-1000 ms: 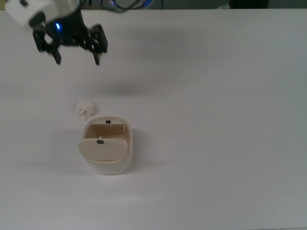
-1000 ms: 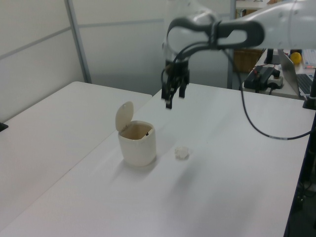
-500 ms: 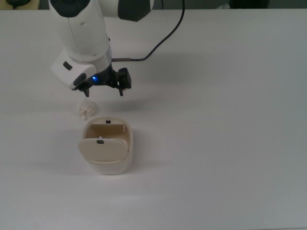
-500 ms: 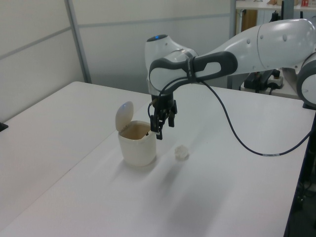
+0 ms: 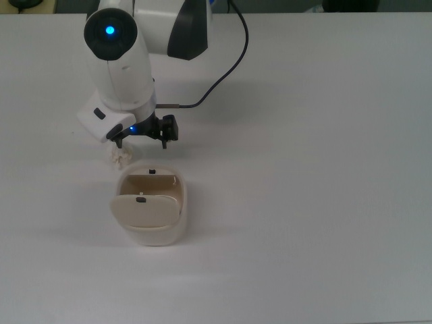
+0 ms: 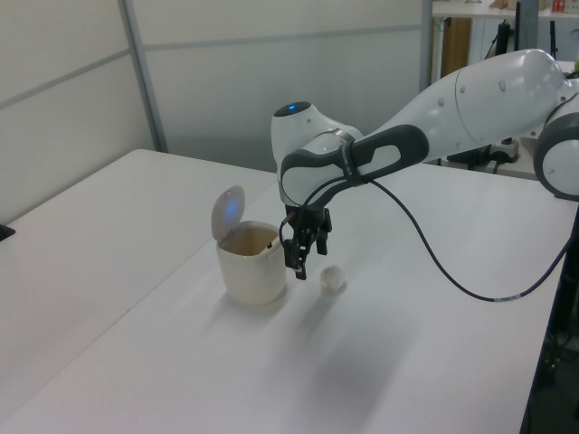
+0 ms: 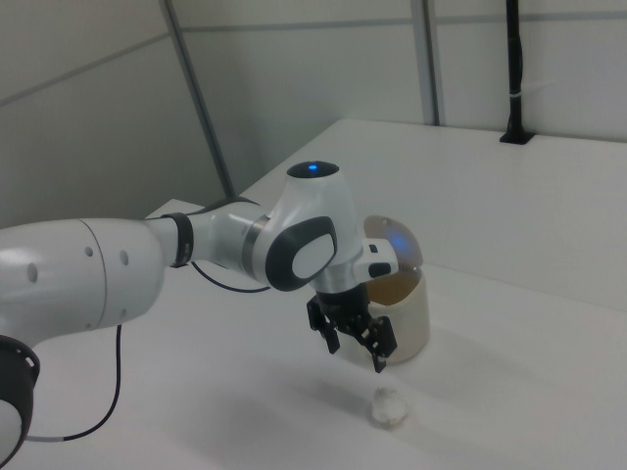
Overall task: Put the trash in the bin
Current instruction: 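Move the open gripper down toward the crumpled white paper ball, then lower the gripper onto the paper ball and close on it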
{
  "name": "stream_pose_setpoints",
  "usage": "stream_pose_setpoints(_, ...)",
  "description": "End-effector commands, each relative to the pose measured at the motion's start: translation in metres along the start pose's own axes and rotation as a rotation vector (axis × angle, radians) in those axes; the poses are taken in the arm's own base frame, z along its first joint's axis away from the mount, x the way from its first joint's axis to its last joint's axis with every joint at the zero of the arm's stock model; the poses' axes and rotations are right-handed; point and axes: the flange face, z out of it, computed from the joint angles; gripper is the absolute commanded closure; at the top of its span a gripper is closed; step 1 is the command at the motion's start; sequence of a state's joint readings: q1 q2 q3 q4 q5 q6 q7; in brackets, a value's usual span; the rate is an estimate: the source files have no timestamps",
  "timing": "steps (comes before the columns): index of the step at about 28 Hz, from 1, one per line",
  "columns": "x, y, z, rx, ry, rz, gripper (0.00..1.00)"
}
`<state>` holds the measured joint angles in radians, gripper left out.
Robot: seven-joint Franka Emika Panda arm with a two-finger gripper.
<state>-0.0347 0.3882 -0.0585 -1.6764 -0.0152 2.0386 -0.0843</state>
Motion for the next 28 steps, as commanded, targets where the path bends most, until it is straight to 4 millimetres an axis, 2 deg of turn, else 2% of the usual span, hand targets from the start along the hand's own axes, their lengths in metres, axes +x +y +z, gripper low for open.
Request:
stream_pose_setpoints(1, -0.004, 0.015, 0.005, -0.023, 0.011, 0.031, 0.00)
stream_pose_setpoints(4, -0.005, 0.023, 0.008, -0.038, 0.012, 0.033, 0.00)
stream_pose_setpoints(11, -0.016, 0.025, 0.037, -0.056, 0.020, 0.023, 0.00)
stream_pose_setpoints(24, -0.019, 0.025, 0.061, -0.091, 0.011, 0.001, 0.01)
stream_pose_setpoints(27, -0.019, 0.026, 0.062, -0.096, 0.012, -0.001, 0.14)
stream_pose_setpoints(28, -0.020, 0.028, 0.062, -0.099, 0.011, 0.000, 0.31)
